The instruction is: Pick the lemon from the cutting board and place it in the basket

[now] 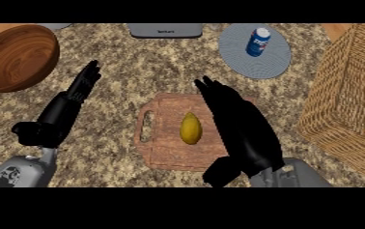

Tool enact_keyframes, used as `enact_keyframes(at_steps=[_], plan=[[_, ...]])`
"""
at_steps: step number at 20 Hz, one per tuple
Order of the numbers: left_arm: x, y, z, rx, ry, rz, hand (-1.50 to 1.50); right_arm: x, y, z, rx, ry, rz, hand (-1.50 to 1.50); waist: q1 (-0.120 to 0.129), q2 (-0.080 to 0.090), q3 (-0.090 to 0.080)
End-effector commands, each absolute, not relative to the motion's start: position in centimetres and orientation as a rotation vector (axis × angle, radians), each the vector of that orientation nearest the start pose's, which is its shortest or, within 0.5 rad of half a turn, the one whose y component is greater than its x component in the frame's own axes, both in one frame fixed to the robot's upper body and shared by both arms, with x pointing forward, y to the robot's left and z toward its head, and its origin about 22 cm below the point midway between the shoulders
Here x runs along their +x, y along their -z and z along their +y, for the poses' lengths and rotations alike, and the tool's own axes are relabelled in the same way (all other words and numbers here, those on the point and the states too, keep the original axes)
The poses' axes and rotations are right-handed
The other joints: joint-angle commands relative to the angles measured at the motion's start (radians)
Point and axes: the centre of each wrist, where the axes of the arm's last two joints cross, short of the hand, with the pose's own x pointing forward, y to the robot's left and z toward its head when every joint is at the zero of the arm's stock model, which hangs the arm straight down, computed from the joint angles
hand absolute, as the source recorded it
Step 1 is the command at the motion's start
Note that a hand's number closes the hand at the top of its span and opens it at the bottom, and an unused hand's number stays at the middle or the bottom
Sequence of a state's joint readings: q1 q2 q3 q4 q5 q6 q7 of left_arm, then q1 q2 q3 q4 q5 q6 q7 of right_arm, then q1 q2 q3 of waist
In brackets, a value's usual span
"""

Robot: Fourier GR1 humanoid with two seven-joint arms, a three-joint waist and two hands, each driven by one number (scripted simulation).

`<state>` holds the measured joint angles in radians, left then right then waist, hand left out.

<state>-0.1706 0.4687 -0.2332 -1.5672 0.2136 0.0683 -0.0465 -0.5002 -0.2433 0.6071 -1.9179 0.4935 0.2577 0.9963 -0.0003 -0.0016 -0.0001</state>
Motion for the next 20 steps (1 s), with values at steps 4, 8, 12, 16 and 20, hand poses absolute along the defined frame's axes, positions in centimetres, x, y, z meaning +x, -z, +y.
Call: enact_keyframes(at_steps=[4,8,12,16,20], plan=[[27.5,-6.6,26.7,0.061,0.375,-1.701,0.00,25.3,-10.3,-9.6,-0.614,-1.052,-1.307,-1.50,0.005,0.002,0.000],[26.6,-5.4,27.0,0.053,0.383,-1.680,0.00,25.6,-8.5,-8.2,-0.650,-1.059,-1.303,-1.50,0.006,0.002,0.000],[27.0,-4.9,26.7,0.040,0.374,-1.686,0.00,25.3,-7.3,-8.8,-0.659,-1.046,-1.334,-1.50,0.002,0.001,0.000],[27.8,-5.6,24.7,0.036,0.384,-1.687,0.00,24.7,-6.3,-8.5,-0.619,-1.052,-1.372,-1.50,0.000,0.001,0.000],[28.5,-6.5,26.8,0.026,0.385,-1.694,0.00,26.1,-7.9,-8.3,-0.563,-1.046,-1.402,-1.50,0.002,0.001,0.000]])
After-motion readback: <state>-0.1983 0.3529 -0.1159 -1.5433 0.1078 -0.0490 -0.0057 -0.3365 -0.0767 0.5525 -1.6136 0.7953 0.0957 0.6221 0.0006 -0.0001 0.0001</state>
